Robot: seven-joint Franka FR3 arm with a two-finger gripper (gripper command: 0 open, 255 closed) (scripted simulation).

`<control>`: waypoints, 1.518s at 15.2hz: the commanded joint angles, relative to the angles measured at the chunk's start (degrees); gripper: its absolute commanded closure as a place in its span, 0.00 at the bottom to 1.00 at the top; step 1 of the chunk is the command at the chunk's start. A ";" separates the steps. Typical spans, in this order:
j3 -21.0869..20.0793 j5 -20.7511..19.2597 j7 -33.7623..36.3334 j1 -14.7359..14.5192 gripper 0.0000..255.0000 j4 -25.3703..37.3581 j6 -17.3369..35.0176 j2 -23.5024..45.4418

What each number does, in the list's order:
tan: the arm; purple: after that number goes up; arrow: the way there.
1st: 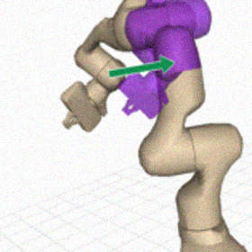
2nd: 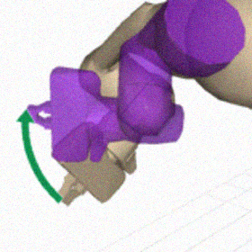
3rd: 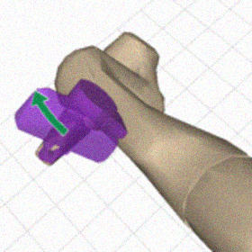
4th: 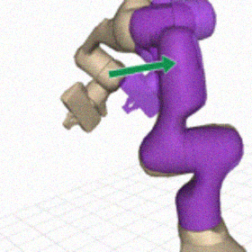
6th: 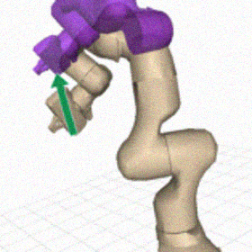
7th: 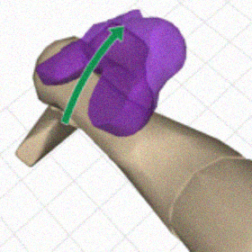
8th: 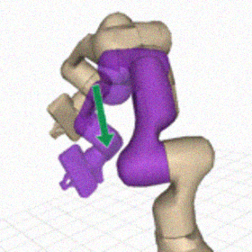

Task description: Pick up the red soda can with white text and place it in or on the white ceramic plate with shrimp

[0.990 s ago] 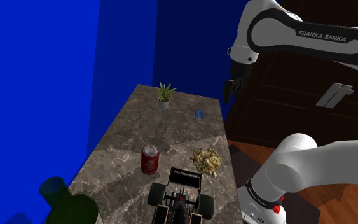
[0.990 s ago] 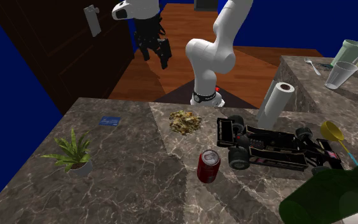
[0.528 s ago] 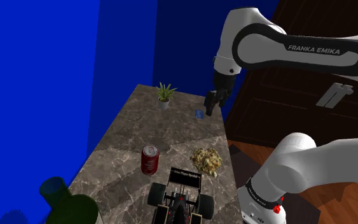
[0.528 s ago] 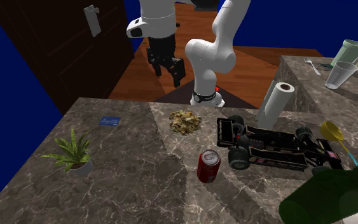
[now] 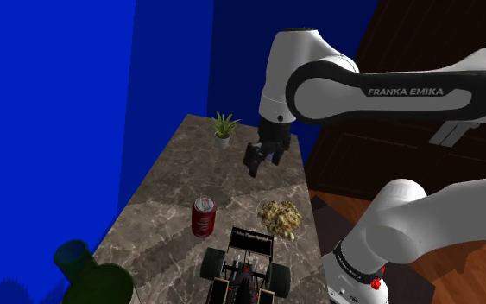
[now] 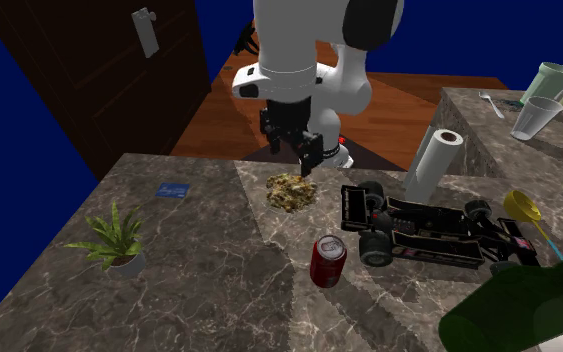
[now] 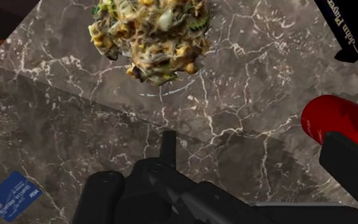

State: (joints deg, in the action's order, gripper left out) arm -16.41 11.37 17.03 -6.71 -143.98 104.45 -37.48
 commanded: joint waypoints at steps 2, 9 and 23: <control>-4.33 1.60 5.23 -0.61 0.00 1.02 4.20 4.02; -14.24 0.96 17.95 -0.06 0.00 6.75 12.90 16.11; -20.16 -3.81 26.60 1.25 0.00 7.58 22.86 26.78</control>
State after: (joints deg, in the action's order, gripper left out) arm -36.57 7.58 43.66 -5.47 -136.31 127.18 -10.72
